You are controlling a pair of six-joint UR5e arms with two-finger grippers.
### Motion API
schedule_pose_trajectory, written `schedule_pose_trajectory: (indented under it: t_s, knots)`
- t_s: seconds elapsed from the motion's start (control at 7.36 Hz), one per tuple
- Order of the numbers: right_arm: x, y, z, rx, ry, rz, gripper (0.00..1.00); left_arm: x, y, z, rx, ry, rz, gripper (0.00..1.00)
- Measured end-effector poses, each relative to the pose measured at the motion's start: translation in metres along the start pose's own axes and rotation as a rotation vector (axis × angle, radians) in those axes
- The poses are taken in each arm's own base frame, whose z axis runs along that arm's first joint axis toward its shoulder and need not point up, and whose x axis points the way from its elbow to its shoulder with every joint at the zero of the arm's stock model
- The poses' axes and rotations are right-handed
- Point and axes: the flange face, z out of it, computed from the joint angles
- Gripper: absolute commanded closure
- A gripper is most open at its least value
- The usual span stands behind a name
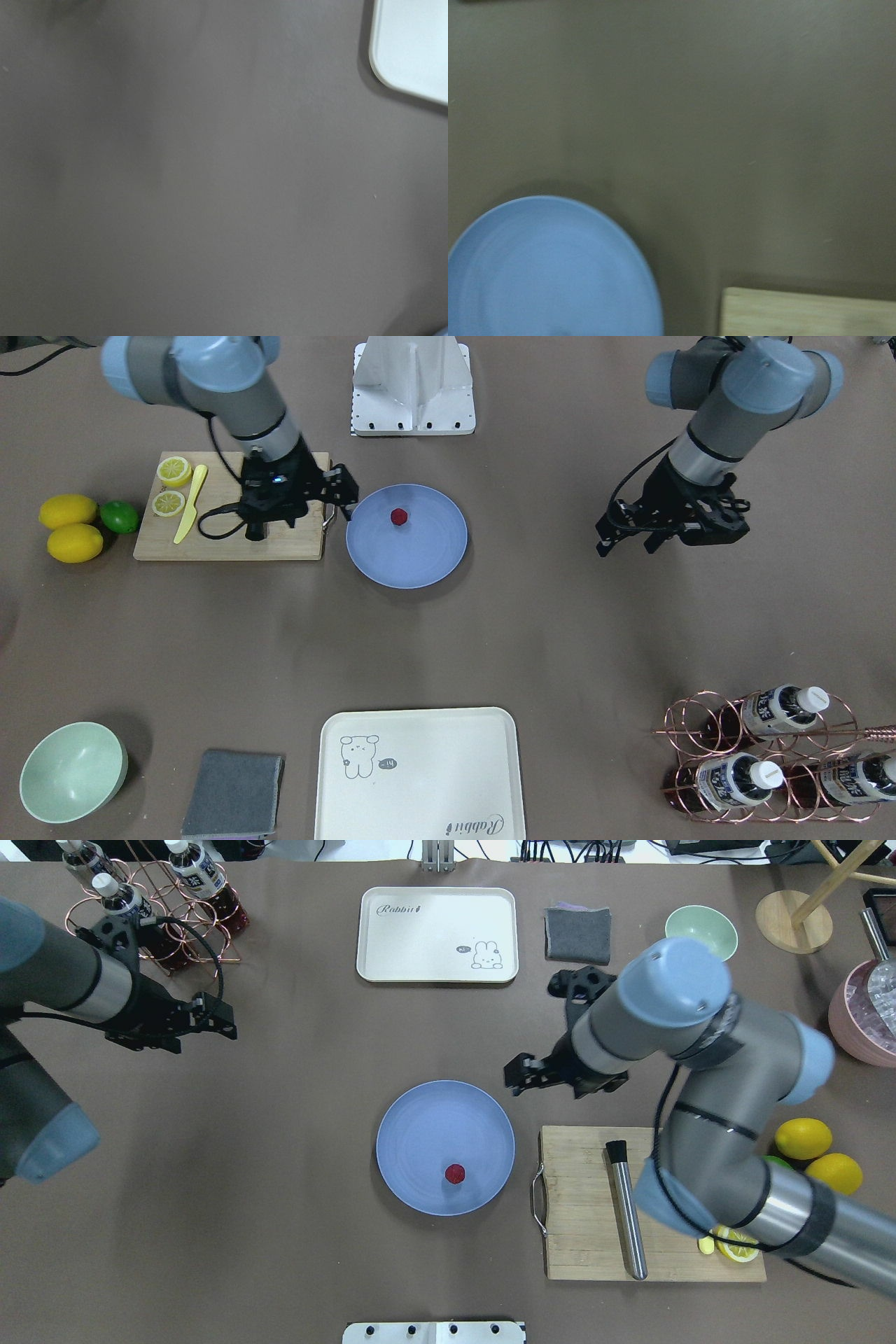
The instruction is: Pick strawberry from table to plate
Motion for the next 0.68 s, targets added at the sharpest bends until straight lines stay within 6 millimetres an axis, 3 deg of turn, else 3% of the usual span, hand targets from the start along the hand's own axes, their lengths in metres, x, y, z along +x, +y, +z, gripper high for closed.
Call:
schedule_pose_trajectory:
  t_s: [0.27,0.54,0.68]
  knots:
    - [0.145,-0.043,-0.046,-0.018,0.047,-0.125,0.00,-0.099,-0.028,-0.039,-0.022,-0.038,0.145,0.04]
    - [0.287,-0.063,-0.074,-0.035,0.109,-0.243,0.00,-0.197,-0.029,-0.068,-0.039,-0.069,0.244,0.03]
    - [0.347,-0.066,-0.086,-0.048,0.141,-0.282,0.00,-0.239,-0.022,-0.081,-0.060,-0.056,0.265,0.03]
